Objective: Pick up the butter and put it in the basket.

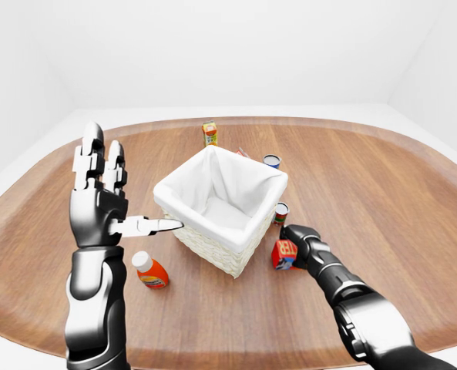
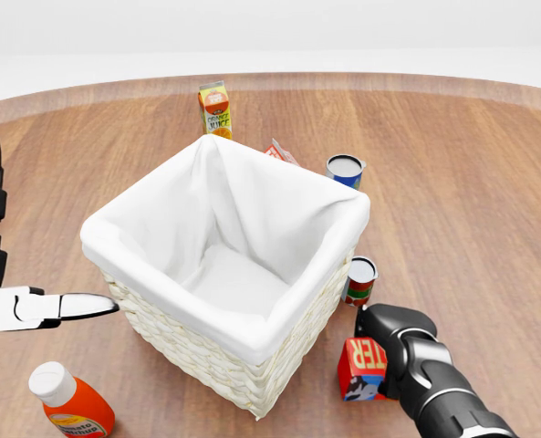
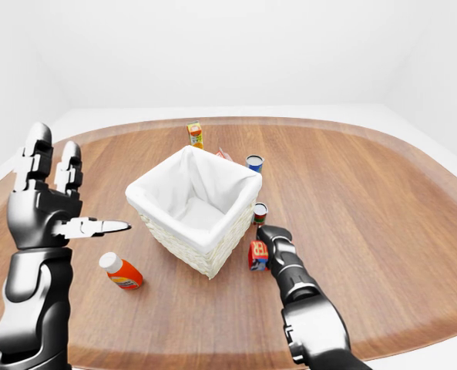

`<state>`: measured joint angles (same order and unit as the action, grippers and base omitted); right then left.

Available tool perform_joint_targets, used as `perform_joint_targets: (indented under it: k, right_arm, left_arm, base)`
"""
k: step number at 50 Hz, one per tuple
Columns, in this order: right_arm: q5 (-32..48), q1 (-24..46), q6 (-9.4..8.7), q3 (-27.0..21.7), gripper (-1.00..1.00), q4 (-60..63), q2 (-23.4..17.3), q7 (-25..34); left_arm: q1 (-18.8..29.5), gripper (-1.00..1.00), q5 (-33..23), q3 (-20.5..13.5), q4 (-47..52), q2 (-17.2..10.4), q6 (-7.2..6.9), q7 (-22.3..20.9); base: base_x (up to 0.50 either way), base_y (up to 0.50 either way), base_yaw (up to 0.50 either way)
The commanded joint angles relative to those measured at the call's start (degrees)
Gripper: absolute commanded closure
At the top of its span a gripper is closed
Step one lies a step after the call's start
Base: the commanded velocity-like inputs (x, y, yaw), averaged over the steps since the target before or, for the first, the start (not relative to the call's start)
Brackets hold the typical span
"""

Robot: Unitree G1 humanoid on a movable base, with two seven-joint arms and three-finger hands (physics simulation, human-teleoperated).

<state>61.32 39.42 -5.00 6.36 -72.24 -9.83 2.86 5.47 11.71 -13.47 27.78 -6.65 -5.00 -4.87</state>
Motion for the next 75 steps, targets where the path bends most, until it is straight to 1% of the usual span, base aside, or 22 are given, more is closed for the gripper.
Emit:
perform_joint_targets:
  k: [1,11,16,21,26,27,29,30,35,37,39,44,49,54,61,64,75]
  right_arm:
    - [0.38,0.51,0.00,-0.14,1.00,0.63,-0.31,-0.60]
    - [0.17,-0.02,0.00,-0.26,1.00,1.63,-0.26,-0.75]
    - [0.39,-0.72,0.00,-0.17,1.00,3.71,-0.28,-0.12]
    - [1.70,-2.99,0.00,-0.01,1.00,9.60,-0.82,2.81]
    - [5.43,-8.10,0.00,-0.33,1.00,21.99,-1.45,9.28]
    - [6.62,-9.08,0.00,-0.39,1.00,24.87,-1.71,11.30]
    - [8.02,-10.38,0.00,-1.27,1.00,28.62,-1.86,13.47]
    - [9.34,-11.46,0.00,-1.33,1.00,31.73,-2.17,15.72]
    - [14.18,-15.22,0.00,-3.04,1.00,42.90,-2.56,23.32]
    - [15.77,-16.44,0.00,-3.84,1.00,46.33,-2.43,25.58]
    - [18.00,-18.53,0.00,-4.52,1.00,52.30,-2.48,29.42]
    - [21.19,-20.05,0.00,-6.48,1.00,58.53,-1.91,33.70]
    - [21.92,-20.08,0.00,-7.74,1.00,60.27,-1.53,34.62]
    - [22.69,-20.53,0.00,-8.50,1.00,64.35,-1.51,37.14]
    - [22.40,-19.79,0.00,-9.92,1.00,69.35,-1.74,37.14]
    - [22.24,-19.86,0.00,-10.70,1.00,73.81,-1.95,37.14]
    - [20.54,-17.60,0.00,-12.55,1.00,79.24,-2.30,37.14]
  left_arm:
    - [-0.20,-1.00,0.38,-0.31,0.49,-0.09,0.00,0.02]
    - [-0.52,-1.00,0.12,-0.04,0.57,0.11,0.00,-0.08]
    - [-0.57,-1.00,0.42,-0.45,1.08,0.03,0.00,-0.14]
    - [-0.64,-1.00,0.56,-0.60,1.03,0.02,0.00,-0.15]
    - [-0.63,-1.00,0.65,-0.67,1.04,-0.02,0.00,-0.11]
    - [-0.63,-1.00,0.68,-0.69,1.04,-0.02,0.00,-0.12]
    - [-0.67,-1.00,0.61,-0.65,0.96,-0.03,0.00,-0.12]
    - [-0.67,-1.00,0.64,-0.68,0.97,-0.03,0.00,-0.14]
    - [-0.58,-1.00,0.74,-0.85,0.84,-0.10,0.00,-0.09]
    - [-0.60,-1.00,0.78,-0.88,0.88,-0.12,0.00,-0.06]
    - [-0.58,-1.00,0.85,-0.96,0.90,-0.16,0.00,-0.04]
    - [-0.76,-1.00,0.88,-1.05,1.25,-0.16,0.00,0.01]
    - [-0.82,-1.00,0.97,-1.16,1.45,-0.15,0.00,0.03]
    - [-0.97,-1.00,1.15,-1.40,1.58,-0.16,0.00,-0.05]
    - [-1.02,-1.00,1.35,-1.48,0.99,-0.21,0.00,-0.28]
    - [-0.95,-1.00,1.57,-1.59,0.78,-0.22,0.00,-0.28]
    - [-0.42,-1.00,2.12,-1.88,0.85,-0.58,0.00,0.02]
  base:
    - [0.00,0.00,0.00]
    - [0.00,0.00,0.00]
    - [0.00,0.00,0.00]
    - [0.00,0.00,0.00]
    - [0.00,0.00,0.00]
    - [0.00,0.00,0.00]
    - [0.00,0.00,0.00]
    - [0.00,0.00,0.00]
    - [0.00,0.00,0.00]
    - [0.00,0.00,0.00]
    - [0.00,0.00,0.00]
    - [0.00,0.00,0.00]
    - [0.00,0.00,0.00]
    - [0.00,0.00,0.00]
    - [0.00,0.00,0.00]
    - [0.00,0.00,0.00]
    - [0.00,0.00,0.00]
